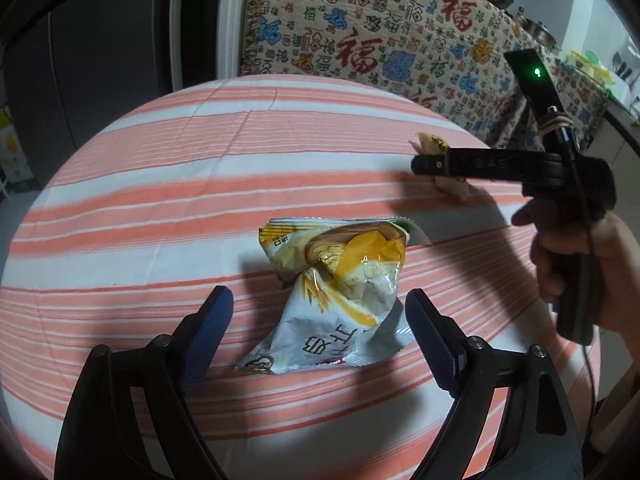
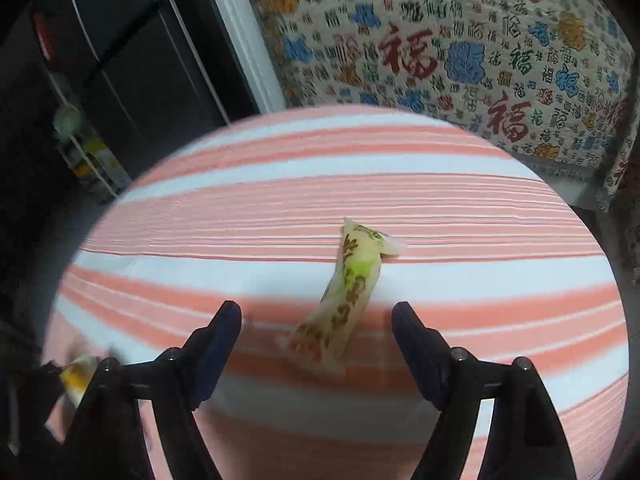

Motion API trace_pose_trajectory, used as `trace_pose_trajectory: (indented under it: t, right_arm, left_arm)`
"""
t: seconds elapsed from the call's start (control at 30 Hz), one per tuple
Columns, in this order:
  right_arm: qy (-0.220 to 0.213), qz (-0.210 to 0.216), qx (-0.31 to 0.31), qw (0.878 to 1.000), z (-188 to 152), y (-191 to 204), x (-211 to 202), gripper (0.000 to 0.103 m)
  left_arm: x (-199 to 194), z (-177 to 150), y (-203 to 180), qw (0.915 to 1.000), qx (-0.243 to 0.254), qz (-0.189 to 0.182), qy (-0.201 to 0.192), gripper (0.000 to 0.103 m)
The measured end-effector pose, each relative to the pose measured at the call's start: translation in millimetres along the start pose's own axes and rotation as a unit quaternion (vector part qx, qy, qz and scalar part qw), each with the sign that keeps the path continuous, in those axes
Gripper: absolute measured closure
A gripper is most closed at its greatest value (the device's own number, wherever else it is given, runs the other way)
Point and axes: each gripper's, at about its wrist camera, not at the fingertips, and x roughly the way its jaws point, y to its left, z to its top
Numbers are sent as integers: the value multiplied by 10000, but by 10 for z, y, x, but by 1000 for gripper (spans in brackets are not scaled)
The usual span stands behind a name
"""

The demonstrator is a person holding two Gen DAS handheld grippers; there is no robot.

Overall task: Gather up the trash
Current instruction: 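Grasp the silver chip bag with the left tool while the right tool grasps the green snack wrapper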

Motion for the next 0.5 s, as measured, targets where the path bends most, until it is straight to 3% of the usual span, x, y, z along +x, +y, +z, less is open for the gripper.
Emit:
trace_pose_trajectory:
  t: [0.03, 0.07, 0.13, 0.4, 0.5]
  right_arm:
    - [-139, -268, -122, 9995, -9, 53, 49, 44]
    - [-178, -329, -223, 9990, -1, 88, 64, 66]
    - [-235, -442, -279, 9984, -93, 102, -8, 84]
    - [-273, -97, -543, 9981, -1013, 92, -610, 84]
    - [-292, -69, -506, 9983, -1095, 47, -690, 71]
  left_arm:
    - [-1, 3, 11, 10000, -1, -15, 0, 13]
    - [-3, 3, 15, 10000, -14, -33, -4, 13]
    - [-11, -2, 25, 10000, -44, -83, -13, 12]
    - [-14, -17, 5, 9999, 76, -70, 38, 6]
    - [-52, -26, 17, 10000, 19, -24, 14, 7]
